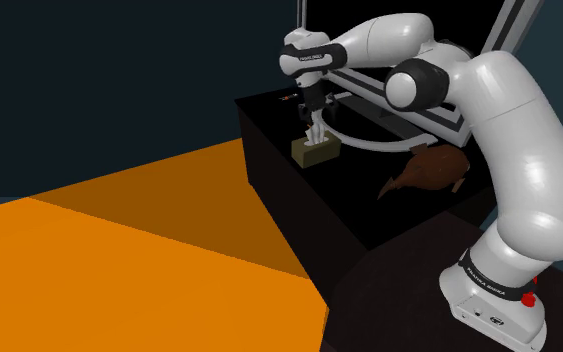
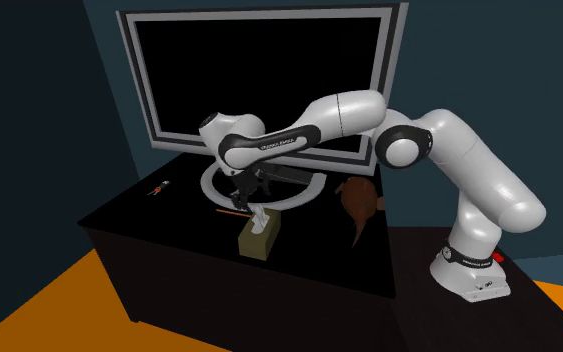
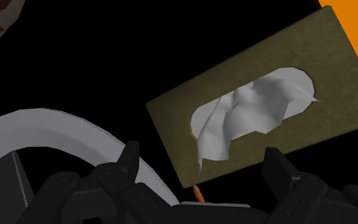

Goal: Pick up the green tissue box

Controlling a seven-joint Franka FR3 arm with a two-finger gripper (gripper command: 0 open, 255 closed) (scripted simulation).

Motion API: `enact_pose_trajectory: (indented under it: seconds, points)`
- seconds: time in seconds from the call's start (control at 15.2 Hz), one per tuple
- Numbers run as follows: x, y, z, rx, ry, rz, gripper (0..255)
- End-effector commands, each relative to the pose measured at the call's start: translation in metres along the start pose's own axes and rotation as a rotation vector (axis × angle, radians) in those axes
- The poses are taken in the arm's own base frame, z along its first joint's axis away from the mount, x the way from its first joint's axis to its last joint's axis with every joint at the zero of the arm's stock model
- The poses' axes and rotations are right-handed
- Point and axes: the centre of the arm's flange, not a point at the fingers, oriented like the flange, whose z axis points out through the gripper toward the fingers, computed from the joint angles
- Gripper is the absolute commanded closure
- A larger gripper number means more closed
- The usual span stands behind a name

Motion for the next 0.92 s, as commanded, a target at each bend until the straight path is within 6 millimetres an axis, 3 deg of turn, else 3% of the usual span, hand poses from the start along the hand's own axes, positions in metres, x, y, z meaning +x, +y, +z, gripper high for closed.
enact_pose_trajectory:
  seconds: [0.0, 0.26, 0.33, 0.86]
  points:
    - [0.003, -0.003, 0.01, 0.0, 0.0, 0.001, 0]
    - [0.005, -0.008, 0.022, 0.0, 0.0, 0.001, 0]
    - [0.005, -0.009, 0.022, 0.0, 0.0, 0.001, 255]
    - [0.005, -0.012, 0.022, 0.0, 0.0, 0.001, 255]
